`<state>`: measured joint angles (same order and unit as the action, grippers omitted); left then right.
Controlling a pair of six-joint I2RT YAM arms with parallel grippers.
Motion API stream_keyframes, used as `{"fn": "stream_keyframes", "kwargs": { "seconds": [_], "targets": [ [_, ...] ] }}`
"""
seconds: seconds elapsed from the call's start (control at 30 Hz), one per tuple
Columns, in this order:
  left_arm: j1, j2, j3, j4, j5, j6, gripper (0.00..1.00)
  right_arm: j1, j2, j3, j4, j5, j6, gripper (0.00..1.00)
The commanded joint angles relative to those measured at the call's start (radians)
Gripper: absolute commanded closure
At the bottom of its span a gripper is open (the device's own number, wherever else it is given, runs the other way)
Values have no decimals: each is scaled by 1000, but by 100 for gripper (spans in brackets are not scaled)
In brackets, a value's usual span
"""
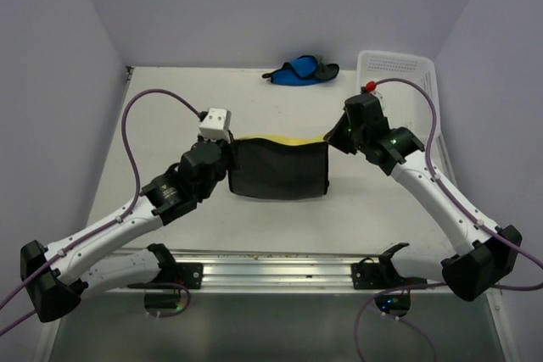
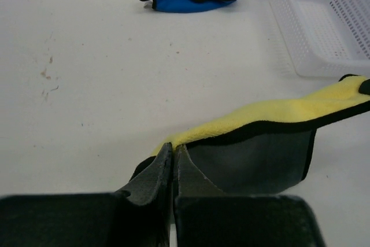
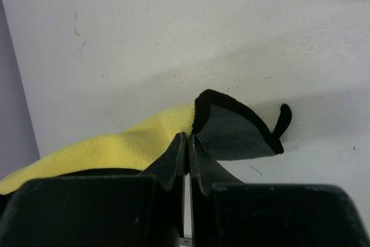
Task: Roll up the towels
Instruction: Flatten the towel
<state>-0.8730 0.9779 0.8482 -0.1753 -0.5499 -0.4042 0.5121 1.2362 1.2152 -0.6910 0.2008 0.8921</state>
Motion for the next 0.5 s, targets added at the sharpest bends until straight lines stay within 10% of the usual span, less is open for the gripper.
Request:
{"fn": "stream_keyframes", "kwargs": {
  "seconds": [0.0,0.47],
  "targets": [
    [19,-22,74,120,47,51,100,3,-32,81,38,-41,-85,100],
    [20,-341,-80,-24,413,-77,100,5,-386,-57,-188,-161,-58,100]
  ]
}}
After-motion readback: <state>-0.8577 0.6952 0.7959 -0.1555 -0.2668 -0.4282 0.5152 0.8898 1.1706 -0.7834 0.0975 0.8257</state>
